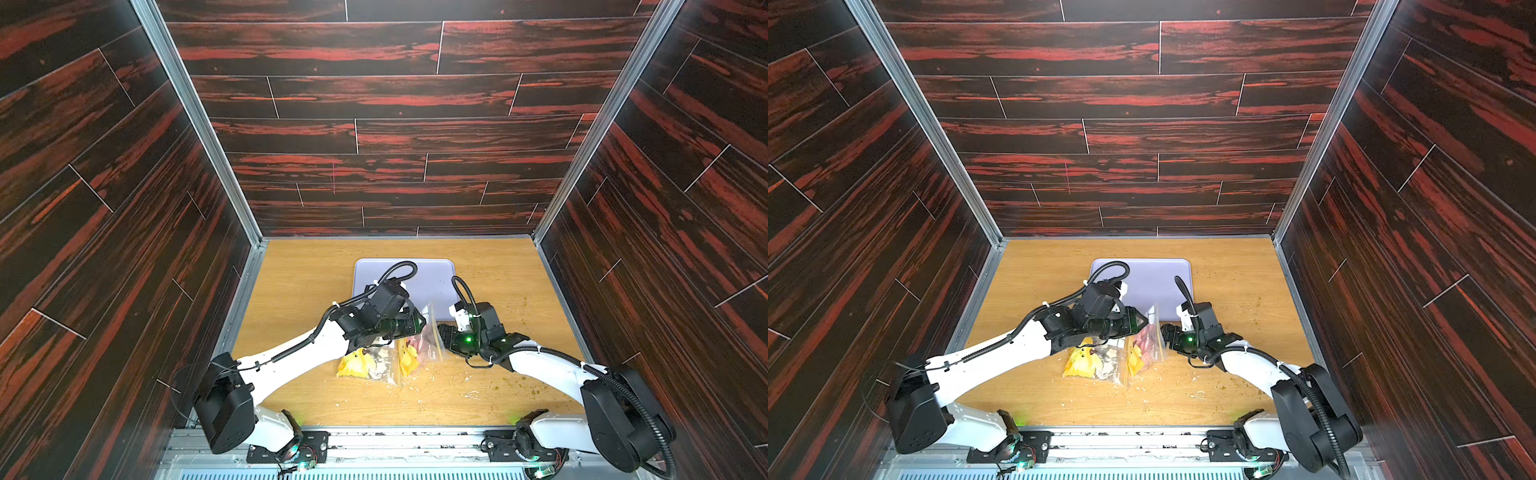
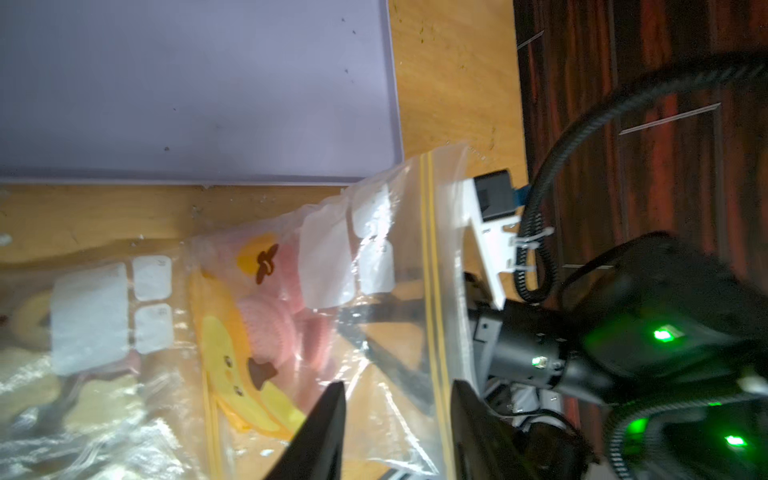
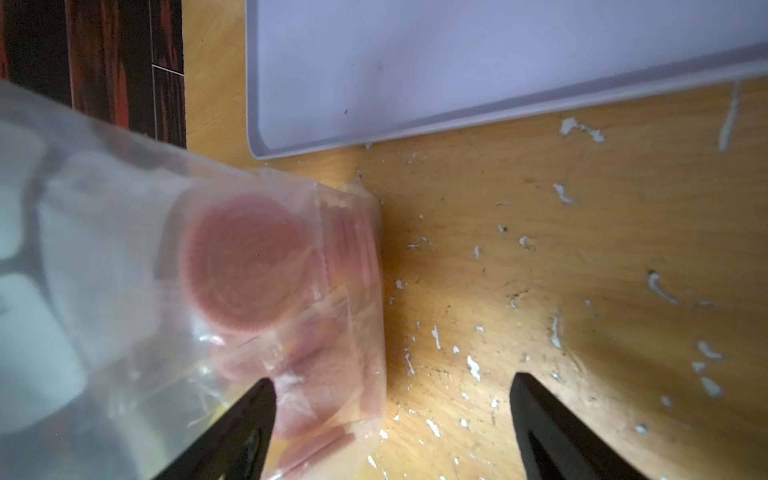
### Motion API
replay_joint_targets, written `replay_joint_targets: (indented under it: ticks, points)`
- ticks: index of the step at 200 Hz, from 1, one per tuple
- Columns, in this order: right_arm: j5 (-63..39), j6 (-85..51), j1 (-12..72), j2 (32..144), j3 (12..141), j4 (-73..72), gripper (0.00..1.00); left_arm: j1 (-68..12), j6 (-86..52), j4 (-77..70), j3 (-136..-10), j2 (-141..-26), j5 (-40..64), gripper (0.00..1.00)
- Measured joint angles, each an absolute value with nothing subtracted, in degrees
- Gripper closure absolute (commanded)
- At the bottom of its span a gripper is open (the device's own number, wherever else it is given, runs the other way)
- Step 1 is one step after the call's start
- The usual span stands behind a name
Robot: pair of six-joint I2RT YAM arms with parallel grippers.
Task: Pour cookies out of the ziploc bag
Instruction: Open the ziploc bag at the center of the board.
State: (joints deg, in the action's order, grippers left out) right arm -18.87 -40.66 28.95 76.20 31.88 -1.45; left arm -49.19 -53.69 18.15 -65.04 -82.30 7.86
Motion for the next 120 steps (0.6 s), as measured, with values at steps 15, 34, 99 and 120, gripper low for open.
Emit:
replay_joint_targets:
  ticks: [15, 34, 99, 120]
  points:
    - [-18.8, -40.9, 29.4, 76.2, 32.0, -1.5, 0.09, -49.2, -53.5, 18.1, -65.0, -81.9, 7.7, 0.46]
    - [-18.3, -41.1, 30.2, 76.2, 32.2, -1.3, 0.09, -49.2, -53.3, 18.0, -65.0, -81.8, 7.7, 0.46]
    - [-14.7, -41.6, 33.8, 76.2, 34.1, 0.1, 0.09, -49.2, -52.2, 18.0, -65.1, -82.0, 5.7, 0.46]
    - [-14.2, -41.6, 34.2, 76.2, 34.3, 0.1, 0.09, -49.2, -51.3, 18.0, -65.1, -82.5, 3.9, 0.46]
